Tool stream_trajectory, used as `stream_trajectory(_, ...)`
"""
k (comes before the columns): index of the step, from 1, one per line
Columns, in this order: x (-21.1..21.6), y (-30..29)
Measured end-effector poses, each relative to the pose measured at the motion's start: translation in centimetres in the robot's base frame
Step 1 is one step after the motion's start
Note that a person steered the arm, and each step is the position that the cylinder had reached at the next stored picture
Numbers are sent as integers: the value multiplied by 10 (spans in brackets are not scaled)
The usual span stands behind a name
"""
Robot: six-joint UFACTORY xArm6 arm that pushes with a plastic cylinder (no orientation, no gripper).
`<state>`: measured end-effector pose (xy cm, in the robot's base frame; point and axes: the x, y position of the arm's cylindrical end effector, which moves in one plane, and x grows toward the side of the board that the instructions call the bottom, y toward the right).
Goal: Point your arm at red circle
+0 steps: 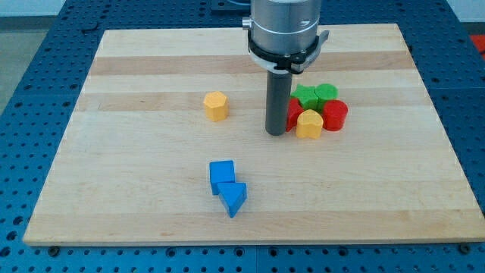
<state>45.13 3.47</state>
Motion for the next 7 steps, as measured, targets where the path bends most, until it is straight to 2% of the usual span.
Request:
stream_trajectory(1, 0, -3)
stream_trajectory(2, 20, 2)
stream_trajectory(6, 31, 123)
stream_trajectory(7, 30, 124)
